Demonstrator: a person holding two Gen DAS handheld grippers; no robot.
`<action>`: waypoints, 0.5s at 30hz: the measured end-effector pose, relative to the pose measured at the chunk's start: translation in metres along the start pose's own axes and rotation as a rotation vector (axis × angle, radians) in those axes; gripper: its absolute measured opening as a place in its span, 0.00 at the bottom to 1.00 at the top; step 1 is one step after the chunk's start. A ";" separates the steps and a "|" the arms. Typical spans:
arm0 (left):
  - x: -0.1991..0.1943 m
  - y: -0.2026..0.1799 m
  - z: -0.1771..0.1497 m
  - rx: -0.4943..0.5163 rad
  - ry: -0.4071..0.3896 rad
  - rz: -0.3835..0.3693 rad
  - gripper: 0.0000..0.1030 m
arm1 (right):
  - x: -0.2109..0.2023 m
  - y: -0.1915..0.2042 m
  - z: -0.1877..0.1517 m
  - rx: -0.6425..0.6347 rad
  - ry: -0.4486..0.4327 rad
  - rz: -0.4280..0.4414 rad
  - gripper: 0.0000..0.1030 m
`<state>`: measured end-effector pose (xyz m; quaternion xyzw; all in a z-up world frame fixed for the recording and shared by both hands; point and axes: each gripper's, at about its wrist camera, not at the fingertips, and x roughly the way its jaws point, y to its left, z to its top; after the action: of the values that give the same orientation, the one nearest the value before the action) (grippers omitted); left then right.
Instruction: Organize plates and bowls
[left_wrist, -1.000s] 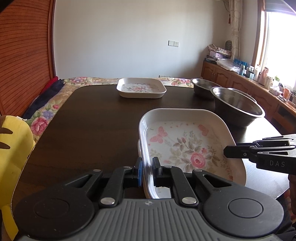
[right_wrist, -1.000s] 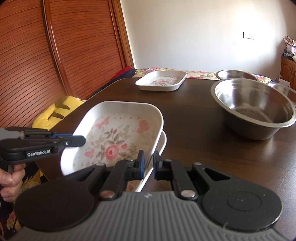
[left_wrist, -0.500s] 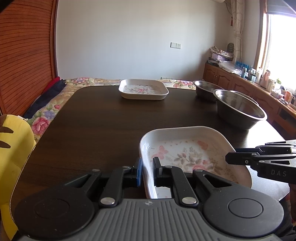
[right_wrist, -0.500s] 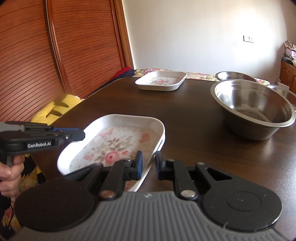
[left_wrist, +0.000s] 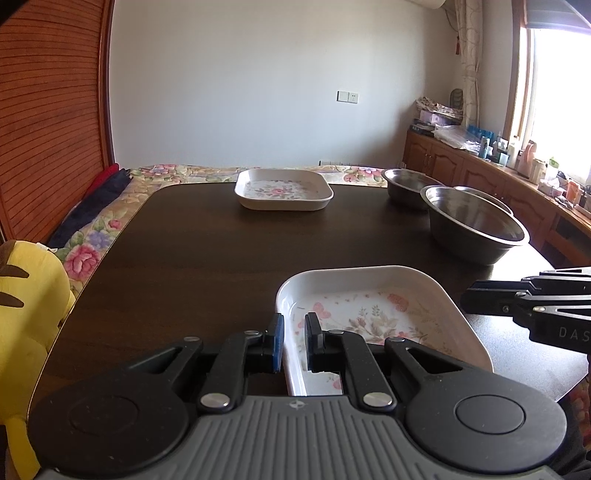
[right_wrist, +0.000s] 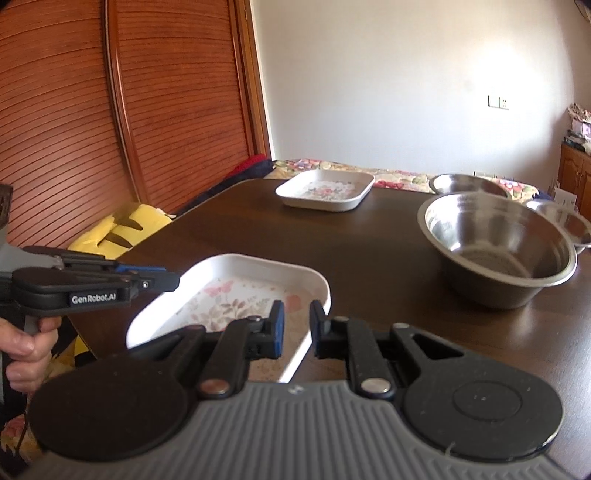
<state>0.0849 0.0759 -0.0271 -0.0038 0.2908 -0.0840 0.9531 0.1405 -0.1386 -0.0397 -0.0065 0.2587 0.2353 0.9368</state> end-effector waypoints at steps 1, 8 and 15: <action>0.000 0.000 0.000 0.002 0.001 0.000 0.11 | 0.000 -0.001 0.000 -0.001 -0.005 0.000 0.17; 0.004 0.001 0.006 0.020 0.006 0.004 0.11 | 0.002 -0.007 0.004 0.021 -0.032 0.009 0.17; 0.013 0.005 0.017 0.029 0.010 0.014 0.11 | 0.007 -0.009 0.018 0.011 -0.066 0.020 0.17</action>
<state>0.1056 0.0782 -0.0210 0.0123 0.2944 -0.0814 0.9521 0.1580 -0.1411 -0.0286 0.0092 0.2292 0.2434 0.9424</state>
